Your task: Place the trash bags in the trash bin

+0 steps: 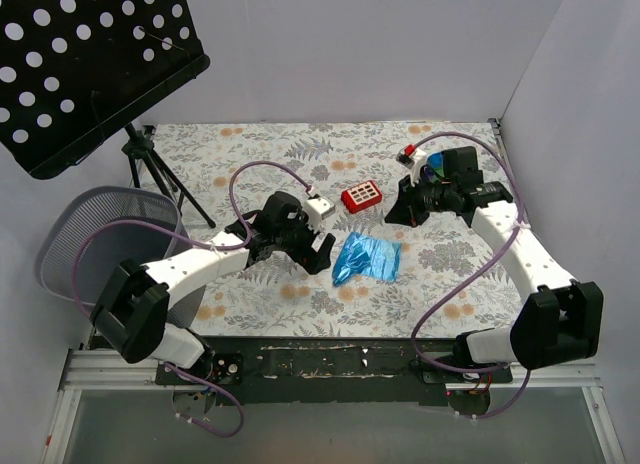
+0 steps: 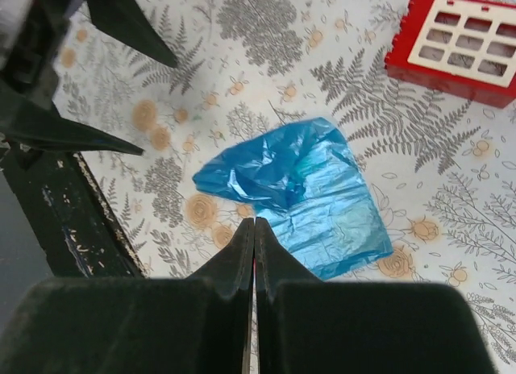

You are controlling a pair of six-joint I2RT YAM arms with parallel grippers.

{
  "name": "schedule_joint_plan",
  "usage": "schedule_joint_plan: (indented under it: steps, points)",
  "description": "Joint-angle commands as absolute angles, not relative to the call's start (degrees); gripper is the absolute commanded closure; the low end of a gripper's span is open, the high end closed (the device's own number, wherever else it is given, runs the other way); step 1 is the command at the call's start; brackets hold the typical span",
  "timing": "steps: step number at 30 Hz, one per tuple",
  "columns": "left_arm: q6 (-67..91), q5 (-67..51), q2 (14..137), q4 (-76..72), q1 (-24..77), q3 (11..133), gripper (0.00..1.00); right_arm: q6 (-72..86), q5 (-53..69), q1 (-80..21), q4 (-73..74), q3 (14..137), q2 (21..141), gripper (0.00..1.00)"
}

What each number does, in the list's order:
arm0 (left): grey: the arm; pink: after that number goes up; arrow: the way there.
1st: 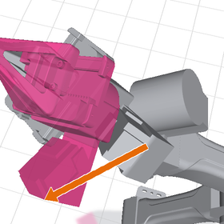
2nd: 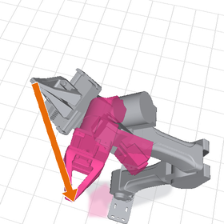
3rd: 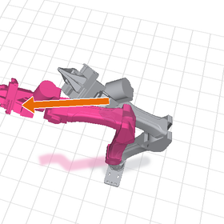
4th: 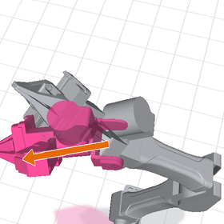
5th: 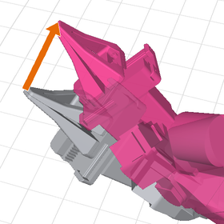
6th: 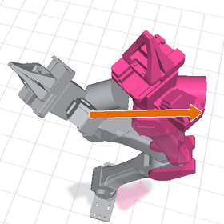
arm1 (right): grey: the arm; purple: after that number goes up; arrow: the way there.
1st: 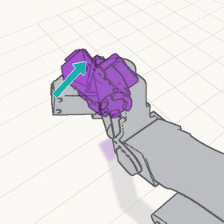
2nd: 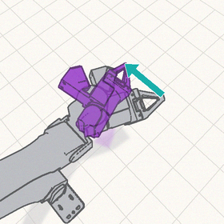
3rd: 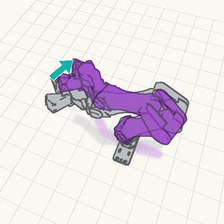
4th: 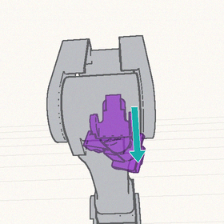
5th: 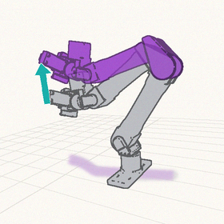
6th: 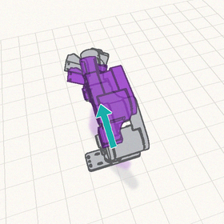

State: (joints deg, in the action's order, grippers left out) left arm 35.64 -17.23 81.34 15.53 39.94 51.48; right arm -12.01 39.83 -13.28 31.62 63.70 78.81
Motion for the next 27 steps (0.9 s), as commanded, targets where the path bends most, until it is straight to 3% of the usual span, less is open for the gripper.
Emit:
schedule_joint_plan:
  steps: [1,2,3,5,6,13,17,22,27]
  points:
    - [36.74,-19.16,82.09,12.4,39.55,52.91,0.12,-7.31,37.83,-14.06,34.98,65.48,75.94,0.99]
    - [36.83,-19.6,82.35,12.04,39.64,52.82,0.12,-5.29,33.96,-14.06,35.42,64.96,76.11,0.99]
    - [36.91,-19.86,82.61,11.52,39.55,53.08,0.12,-2.58,28.36,-13.89,36.03,63.99,76.72,0.92]
    - [37.79,-20.82,83.84,10.46,39.64,53.87,0.13,-0.44,23.91,-12.23,34.9,59.96,76.73,0.6]
    - [38.23,-21.61,84.8,10.11,39.64,54.57,0.14,-0.44,23.3,-11.0,34.37,58.46,76.82,0.52]
    - [41.92,-19.53,93.42,7.91,42.01,59.85,0.21,-0.88,22.42,-8.09,34.19,59.59,78.57,0.49]
    - [42.63,-20.65,96.76,7.29,42.71,60.47,0.32,-1.14,21.1,-8.0,33.4,59.59,78.31,0.49]
    - [40.43,-18.91,101.5,9.31,45.79,63.19,0.28,-0.53,19.87,-7.91,32.7,56.7,77.78,0.37]
    - [38.94,-16.53,106.95,10.81,47.2,65.91,0.31,2.54,21.79,-7.91,29.36,51.34,79.54,0.36]
